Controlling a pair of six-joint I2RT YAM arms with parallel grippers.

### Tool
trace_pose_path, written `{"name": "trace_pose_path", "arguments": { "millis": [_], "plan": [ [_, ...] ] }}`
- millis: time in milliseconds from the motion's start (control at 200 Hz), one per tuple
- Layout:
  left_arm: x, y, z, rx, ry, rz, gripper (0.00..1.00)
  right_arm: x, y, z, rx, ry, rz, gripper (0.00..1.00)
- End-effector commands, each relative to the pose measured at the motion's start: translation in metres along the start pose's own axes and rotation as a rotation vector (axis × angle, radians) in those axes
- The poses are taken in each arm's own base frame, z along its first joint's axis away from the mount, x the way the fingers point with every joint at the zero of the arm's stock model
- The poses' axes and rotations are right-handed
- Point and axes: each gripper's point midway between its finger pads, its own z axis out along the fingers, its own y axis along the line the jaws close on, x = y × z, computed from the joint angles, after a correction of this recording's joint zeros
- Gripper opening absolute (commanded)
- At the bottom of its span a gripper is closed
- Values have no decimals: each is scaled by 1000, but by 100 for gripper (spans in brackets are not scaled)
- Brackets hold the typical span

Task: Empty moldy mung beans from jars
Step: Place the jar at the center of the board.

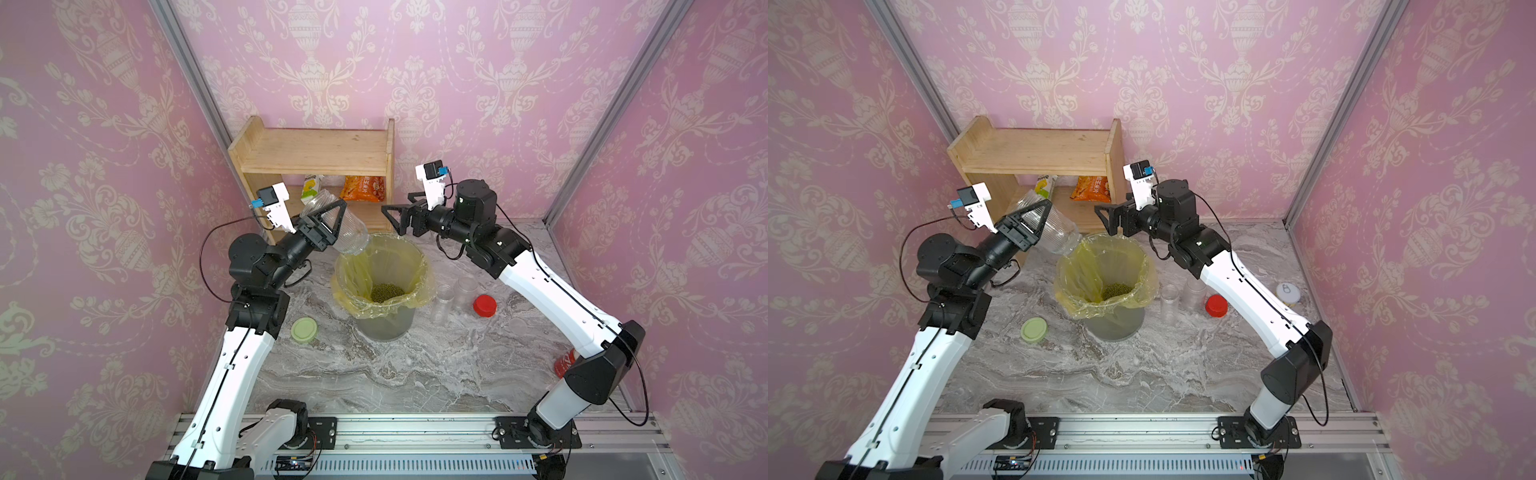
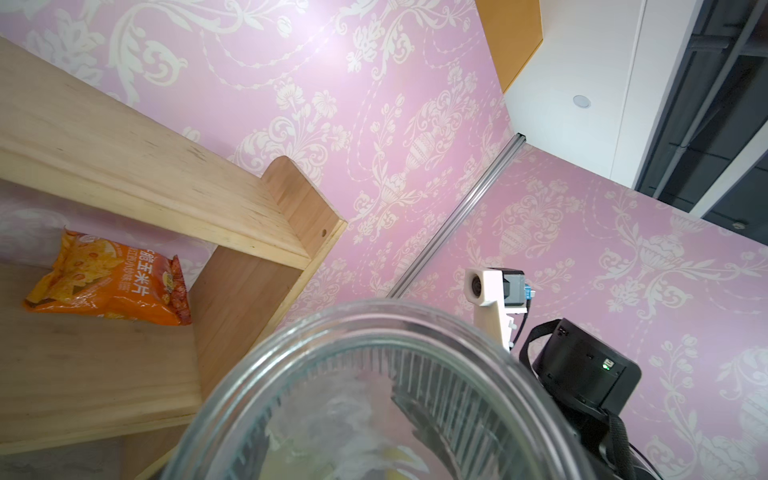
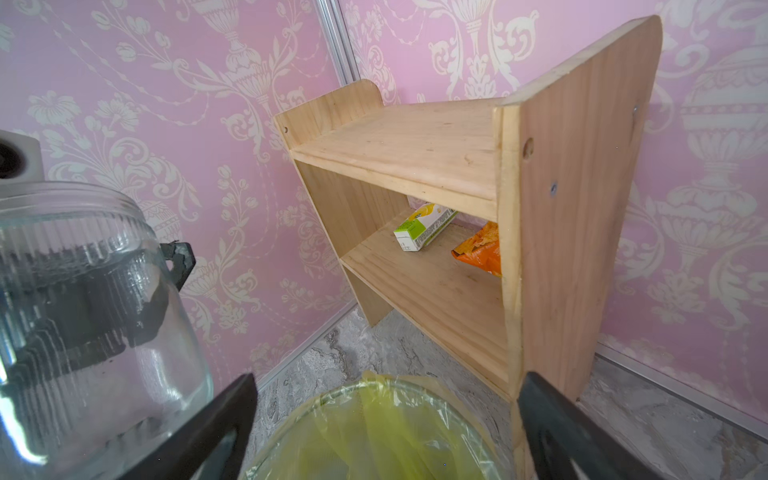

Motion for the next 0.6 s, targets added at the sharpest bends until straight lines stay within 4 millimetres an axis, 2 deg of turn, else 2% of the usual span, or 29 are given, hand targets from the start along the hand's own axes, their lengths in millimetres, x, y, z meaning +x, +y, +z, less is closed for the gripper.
{"name": "trace_pose_path", "arguments": {
  "millis": [0,295,475,595],
  "plan": [
    [-5,7,-12,-70,-33,110,59,-20,4,-18,25,-48,-17,100],
    [17,51,-37,-281,-4,297,59,-20,-1,-38,72,-43,-45,100],
    [32,86,-67,-452,-12,377,58,-20,-4,-48,87,-48,-56,100],
    [36,101,-83,-527,-26,433,58,-19,-5,-52,86,-44,-59,100]
  ]
}}
